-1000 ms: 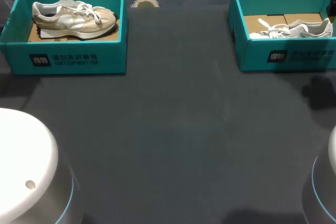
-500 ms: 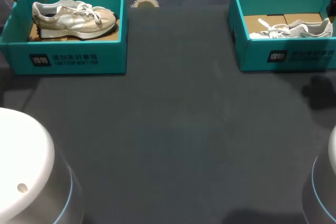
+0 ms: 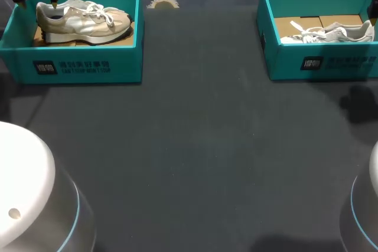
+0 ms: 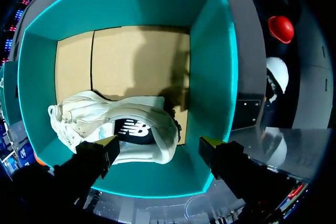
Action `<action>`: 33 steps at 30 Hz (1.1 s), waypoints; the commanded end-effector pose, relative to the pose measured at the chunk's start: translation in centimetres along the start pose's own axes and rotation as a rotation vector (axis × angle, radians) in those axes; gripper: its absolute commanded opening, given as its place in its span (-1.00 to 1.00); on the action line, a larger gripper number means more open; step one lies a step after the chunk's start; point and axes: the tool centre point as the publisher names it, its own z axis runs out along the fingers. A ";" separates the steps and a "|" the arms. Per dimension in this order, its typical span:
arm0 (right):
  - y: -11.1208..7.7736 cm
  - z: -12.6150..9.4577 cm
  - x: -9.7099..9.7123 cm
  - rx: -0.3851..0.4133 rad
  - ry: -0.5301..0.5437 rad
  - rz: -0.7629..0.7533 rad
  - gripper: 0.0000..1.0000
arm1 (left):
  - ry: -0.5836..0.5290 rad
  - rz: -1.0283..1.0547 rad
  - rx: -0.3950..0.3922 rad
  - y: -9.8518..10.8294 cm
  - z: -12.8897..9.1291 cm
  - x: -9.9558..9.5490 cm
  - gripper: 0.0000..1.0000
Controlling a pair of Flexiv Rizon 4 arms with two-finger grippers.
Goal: Take the shoe out of the shoebox, open the shoe tongue, remove and reinsert the insole, then place the shoe into the shoebox
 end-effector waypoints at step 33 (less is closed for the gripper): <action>0.1 0.0 0.1 0.002 -0.002 0.001 1.00 | 0.073 -0.044 0.031 1.3 4.5 1.0 0.68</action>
